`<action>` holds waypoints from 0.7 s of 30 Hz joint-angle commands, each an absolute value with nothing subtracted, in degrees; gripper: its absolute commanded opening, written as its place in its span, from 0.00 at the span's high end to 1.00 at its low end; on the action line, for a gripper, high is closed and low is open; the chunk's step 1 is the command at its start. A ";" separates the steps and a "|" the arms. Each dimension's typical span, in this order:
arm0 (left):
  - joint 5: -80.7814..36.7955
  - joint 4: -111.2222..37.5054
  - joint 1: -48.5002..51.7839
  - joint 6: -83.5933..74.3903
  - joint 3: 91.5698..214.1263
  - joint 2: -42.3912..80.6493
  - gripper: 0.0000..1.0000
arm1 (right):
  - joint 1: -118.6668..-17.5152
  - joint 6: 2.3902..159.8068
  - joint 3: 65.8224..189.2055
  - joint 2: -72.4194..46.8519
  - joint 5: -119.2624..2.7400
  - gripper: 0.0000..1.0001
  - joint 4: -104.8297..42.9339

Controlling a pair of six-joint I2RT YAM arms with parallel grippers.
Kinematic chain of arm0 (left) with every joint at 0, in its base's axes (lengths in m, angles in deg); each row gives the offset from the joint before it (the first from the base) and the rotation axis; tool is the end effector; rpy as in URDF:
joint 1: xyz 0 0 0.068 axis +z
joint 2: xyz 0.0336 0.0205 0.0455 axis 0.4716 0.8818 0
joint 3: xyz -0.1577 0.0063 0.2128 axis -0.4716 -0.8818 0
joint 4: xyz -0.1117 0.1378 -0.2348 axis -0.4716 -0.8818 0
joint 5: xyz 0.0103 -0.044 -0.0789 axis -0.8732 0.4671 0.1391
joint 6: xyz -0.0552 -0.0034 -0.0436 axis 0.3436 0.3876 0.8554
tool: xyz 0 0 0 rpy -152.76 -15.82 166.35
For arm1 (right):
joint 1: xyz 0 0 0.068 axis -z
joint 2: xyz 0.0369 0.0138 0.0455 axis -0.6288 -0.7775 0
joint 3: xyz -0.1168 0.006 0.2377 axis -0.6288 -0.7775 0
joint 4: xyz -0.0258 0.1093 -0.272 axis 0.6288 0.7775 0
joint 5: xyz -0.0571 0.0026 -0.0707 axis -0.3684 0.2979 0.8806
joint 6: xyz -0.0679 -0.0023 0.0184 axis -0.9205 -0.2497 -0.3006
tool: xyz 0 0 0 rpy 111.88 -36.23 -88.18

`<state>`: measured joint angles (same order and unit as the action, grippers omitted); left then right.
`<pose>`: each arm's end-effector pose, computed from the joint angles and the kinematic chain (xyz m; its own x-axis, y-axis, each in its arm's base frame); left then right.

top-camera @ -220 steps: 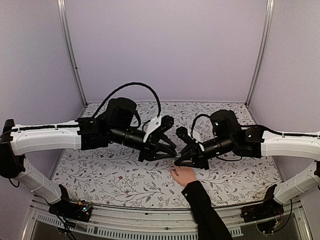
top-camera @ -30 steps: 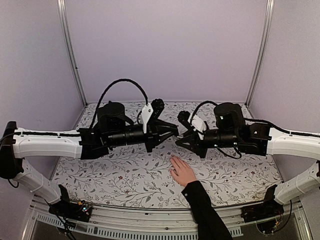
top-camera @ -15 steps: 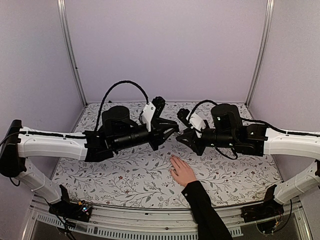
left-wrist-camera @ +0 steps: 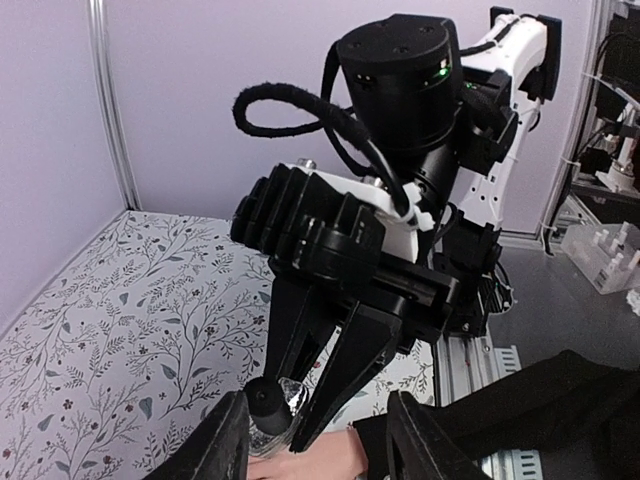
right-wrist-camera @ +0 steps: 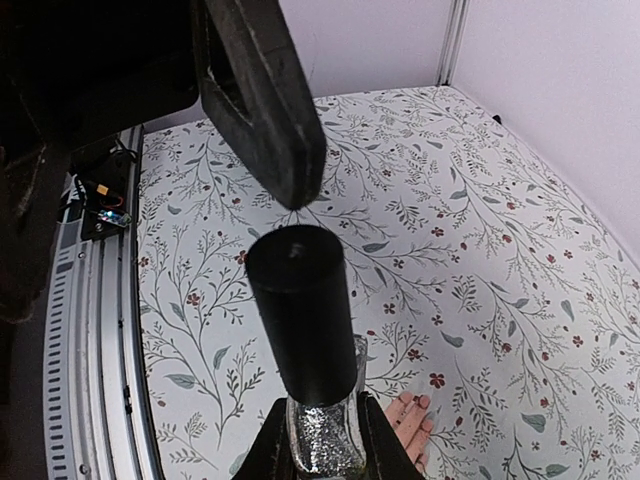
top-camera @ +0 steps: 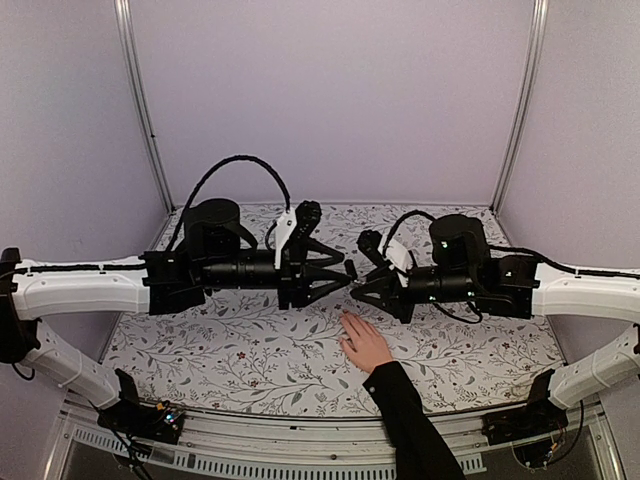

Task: Paint the nails
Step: Unscrew the nail polish bottle.

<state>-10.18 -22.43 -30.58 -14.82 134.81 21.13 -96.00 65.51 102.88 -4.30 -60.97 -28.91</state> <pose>0.1763 -0.3282 0.2927 -0.0842 0.0957 -0.9918 0.9780 0.1987 -0.0639 0.1789 0.2949 0.2567 -0.0811 -0.4009 -0.9125 -0.9379 0.3406 -0.0663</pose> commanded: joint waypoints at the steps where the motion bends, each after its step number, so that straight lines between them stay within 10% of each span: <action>1: -3.53 -32.05 -29.39 -20.91 137.46 20.74 0.52 | -95.74 64.49 102.33 -3.74 -69.37 1.00 -28.18; 21: -2.40 -38.04 -29.39 -24.66 140.29 24.18 0.64 | -95.74 62.77 103.56 -6.50 -76.27 1.00 -25.83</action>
